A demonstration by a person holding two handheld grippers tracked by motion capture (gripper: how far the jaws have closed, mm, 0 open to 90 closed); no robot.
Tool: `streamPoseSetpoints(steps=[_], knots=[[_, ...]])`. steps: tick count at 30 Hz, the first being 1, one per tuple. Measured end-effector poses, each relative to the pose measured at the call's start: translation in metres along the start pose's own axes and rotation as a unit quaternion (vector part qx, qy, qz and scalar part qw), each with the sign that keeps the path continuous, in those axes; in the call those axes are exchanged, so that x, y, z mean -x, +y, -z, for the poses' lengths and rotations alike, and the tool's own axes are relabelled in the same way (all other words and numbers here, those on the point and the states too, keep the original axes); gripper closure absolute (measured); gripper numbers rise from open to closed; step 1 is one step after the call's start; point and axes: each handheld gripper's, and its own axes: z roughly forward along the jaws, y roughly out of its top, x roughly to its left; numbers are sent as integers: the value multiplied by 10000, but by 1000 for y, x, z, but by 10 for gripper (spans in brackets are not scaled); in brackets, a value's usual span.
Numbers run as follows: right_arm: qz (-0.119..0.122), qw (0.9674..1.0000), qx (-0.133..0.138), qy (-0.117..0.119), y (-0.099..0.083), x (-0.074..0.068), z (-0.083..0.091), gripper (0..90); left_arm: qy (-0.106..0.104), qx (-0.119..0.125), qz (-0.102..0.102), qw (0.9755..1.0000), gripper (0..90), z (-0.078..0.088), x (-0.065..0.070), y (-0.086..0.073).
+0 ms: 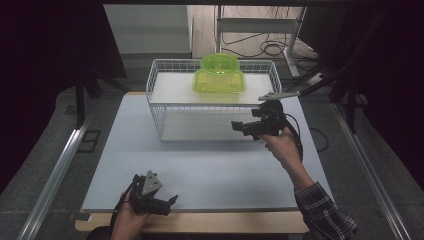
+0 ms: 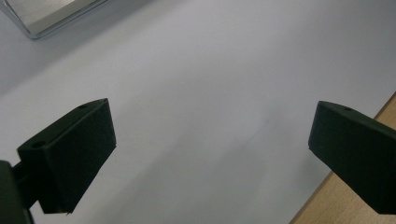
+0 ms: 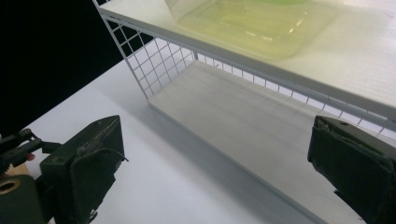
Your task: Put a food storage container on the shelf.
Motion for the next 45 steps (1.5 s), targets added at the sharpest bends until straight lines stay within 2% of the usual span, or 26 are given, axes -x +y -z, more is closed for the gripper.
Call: streamPoseSetpoints(steps=[5,16,24,45], knots=[[26,10000,-28,-55,-7,0,1,31,-22,7,24,10000,5,0,0,0],[168,9995,-159,-196,-25,-1,2,20,-237,131,207,9994,4,3,-3,1],[184,9993,-206,-252,-36,-2,4,15,-314,115,297,9990,4,3,-5,0],[119,9988,-315,-347,-69,1,4,15,-272,45,196,9994,3,1,-3,0]])
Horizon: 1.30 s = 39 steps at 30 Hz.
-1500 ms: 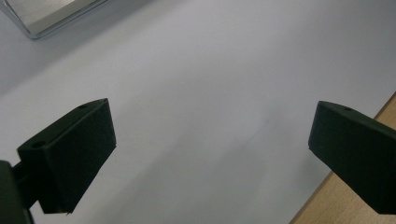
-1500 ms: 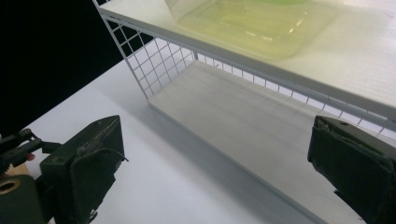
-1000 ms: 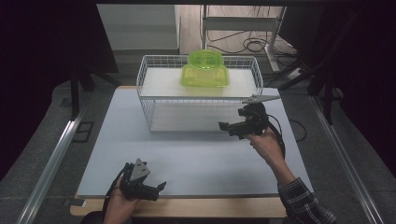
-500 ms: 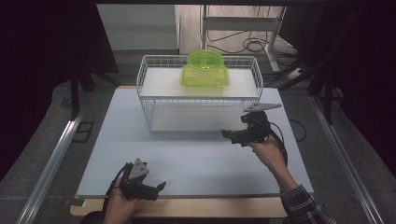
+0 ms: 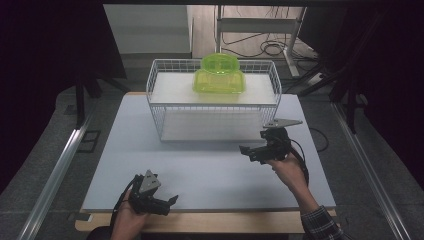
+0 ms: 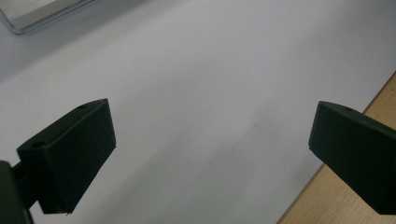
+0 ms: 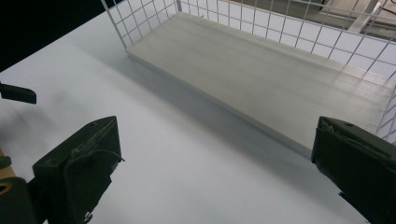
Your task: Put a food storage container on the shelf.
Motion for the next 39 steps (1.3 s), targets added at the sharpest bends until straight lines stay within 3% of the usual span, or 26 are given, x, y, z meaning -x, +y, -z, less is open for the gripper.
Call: streamPoseSetpoints(steps=[18,39], knots=[[118,9999,-33,-82,-20,-2,-5,15,1,-11,-21,10000,3,0,0,0],[27,9997,-61,-236,-54,2,-1,15,7,-43,-57,10000,3,-1,1,0]])
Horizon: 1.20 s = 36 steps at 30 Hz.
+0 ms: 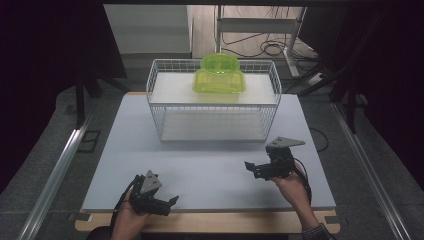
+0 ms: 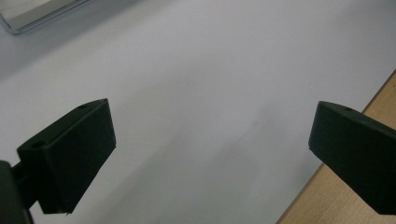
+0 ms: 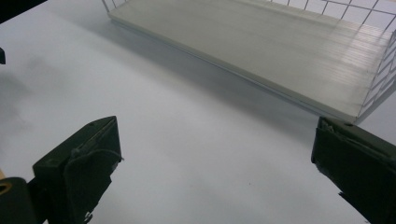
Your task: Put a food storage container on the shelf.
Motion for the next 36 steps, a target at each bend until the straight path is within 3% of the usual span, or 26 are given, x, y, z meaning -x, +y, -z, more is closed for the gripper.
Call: streamPoseSetpoints(steps=[36], knots=[[-202,9990,-132,-371,-58,5,21,15,39,-14,-114,9999,1,-2,2,0]])
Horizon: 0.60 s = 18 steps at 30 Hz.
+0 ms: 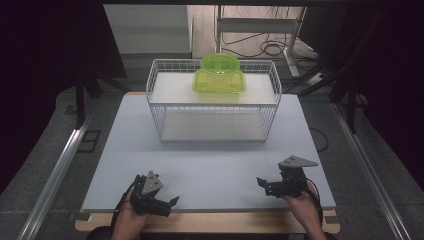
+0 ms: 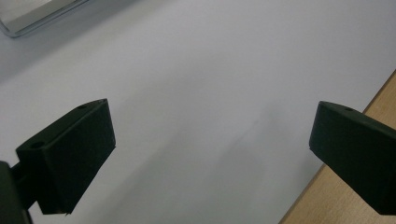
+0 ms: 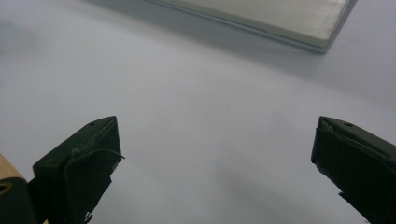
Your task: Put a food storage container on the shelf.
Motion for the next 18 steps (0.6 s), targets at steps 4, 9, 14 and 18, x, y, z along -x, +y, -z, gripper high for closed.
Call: streamPoseSetpoints(steps=[4,9,14,18], knots=[[-5,10000,-72,-11,-6,-1,0,15,2,-6,-7,10000,0,0,0,0],[-34,9999,-153,16,-10,-1,-2,15,3,-24,-16,10000,1,-1,0,0],[15,9995,-307,-15,-16,-1,-6,15,1,-41,-30,10000,1,-1,0,0],[71,9987,-493,-81,-19,-2,-10,15,-1,-68,-51,10000,1,-1,0,0]])
